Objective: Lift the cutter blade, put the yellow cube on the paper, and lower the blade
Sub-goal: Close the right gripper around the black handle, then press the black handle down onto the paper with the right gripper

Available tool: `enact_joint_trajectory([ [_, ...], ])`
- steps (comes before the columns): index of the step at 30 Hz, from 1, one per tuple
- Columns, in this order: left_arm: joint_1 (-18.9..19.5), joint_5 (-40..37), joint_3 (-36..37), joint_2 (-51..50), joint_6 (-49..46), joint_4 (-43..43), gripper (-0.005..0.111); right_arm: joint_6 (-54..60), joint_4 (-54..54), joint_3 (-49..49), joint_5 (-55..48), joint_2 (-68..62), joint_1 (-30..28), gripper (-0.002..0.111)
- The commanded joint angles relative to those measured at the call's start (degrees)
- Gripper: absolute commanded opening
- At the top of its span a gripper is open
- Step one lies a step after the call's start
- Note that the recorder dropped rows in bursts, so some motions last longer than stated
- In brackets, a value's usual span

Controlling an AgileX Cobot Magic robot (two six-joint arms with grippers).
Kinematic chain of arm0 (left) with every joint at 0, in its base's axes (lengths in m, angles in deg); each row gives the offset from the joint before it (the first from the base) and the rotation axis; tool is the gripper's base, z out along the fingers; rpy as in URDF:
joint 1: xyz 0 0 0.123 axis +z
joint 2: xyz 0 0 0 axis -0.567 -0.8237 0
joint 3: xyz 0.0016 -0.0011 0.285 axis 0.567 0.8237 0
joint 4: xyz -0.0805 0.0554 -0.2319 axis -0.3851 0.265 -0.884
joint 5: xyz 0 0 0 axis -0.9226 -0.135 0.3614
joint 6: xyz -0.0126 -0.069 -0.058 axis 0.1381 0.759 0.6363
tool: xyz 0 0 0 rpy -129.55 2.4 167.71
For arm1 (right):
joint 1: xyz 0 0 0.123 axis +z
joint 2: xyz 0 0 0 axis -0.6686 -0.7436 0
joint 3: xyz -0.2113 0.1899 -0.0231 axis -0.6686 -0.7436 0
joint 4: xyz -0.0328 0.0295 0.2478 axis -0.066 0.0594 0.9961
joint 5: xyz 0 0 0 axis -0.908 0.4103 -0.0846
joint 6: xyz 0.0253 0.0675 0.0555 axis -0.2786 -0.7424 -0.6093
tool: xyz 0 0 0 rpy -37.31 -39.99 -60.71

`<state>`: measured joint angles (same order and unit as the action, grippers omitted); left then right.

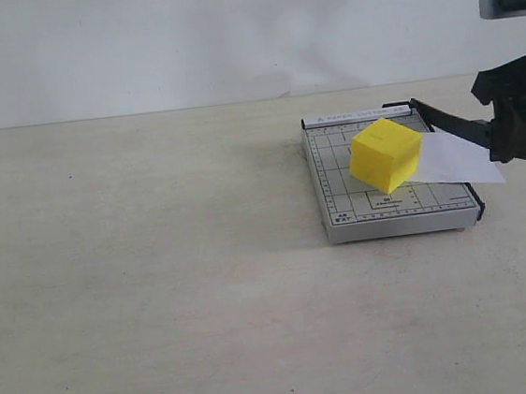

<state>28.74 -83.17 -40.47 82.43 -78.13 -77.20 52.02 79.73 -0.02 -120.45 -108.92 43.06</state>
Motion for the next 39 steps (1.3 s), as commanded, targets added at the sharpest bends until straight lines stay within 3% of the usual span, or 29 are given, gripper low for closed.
enact_joint_trajectory([
  [1,0.18,0.55,0.20,0.17,0.80,-0.42,0.004,0.55,-0.73,-1.01,1.04,-0.13,0.01,0.061],
  [12,0.18,0.55,0.20,0.17,0.80,-0.42,0.004,2.14,-0.72,-2.98,2.30,0.60,0.01,0.001],
  [24,0.18,0.93,0.20,0.17,0.80,-0.42,0.004,2.14,1.42,-4.41,6.07,1.02,0.01,0.000],
  [39,0.18,0.93,0.20,0.17,0.80,-0.42,0.004,4.06,3.06,-23.26,21.05,1.02,0.01,0.000],
])
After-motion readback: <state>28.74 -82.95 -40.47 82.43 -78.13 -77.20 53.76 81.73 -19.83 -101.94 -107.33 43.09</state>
